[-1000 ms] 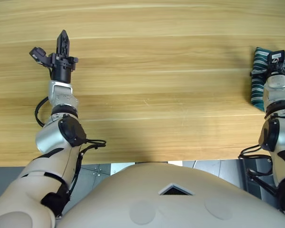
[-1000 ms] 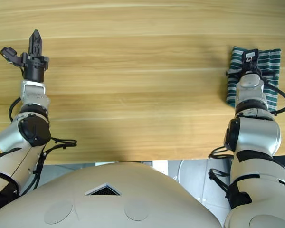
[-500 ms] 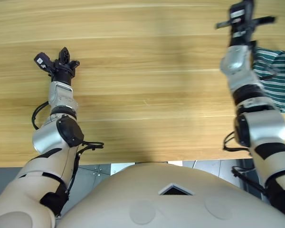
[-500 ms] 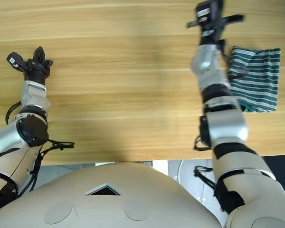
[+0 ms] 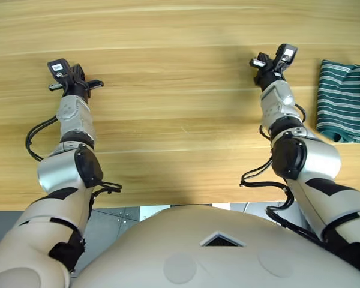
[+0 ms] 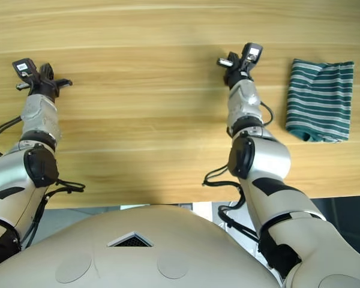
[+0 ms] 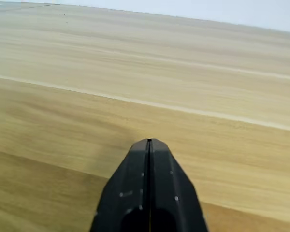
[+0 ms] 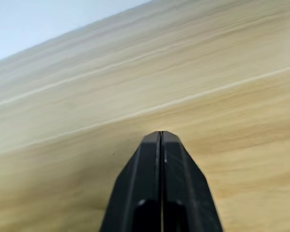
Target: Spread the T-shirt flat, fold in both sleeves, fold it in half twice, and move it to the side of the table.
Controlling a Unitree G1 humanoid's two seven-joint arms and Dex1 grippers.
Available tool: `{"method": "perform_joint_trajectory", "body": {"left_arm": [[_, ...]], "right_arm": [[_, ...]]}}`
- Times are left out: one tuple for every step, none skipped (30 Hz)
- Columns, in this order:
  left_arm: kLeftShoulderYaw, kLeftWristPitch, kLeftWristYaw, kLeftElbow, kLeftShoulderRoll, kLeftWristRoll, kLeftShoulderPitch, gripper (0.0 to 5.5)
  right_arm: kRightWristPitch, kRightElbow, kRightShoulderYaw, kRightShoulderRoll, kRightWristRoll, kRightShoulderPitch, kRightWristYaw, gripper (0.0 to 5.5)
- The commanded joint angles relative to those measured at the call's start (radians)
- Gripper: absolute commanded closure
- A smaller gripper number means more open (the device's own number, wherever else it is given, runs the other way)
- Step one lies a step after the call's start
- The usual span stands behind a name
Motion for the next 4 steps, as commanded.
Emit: {"method": "perform_joint_trajectory", "body": {"left_arm": [[-0.026,0.016,0.059,0.025,-0.002,0.045,0.016,5.5],[-0.029,0.015,0.066,0.025,-0.001,0.051,0.016,5.5],[-0.028,0.018,0.07,0.025,0.0,0.053,0.016,5.5],[-0.021,0.023,0.069,0.026,0.0,0.048,0.015,5.5]], "right_arm": [[0.009,0.018,0.067,-0.012,-0.099,0.018,-0.111,5.47],[0.005,0.018,0.073,-0.011,-0.111,0.018,-0.121,5.47],[0.002,0.018,0.081,-0.009,-0.124,0.018,-0.132,5.47],[-0.001,0.018,0.095,-0.009,-0.145,0.019,-0.149,5.47]]}}
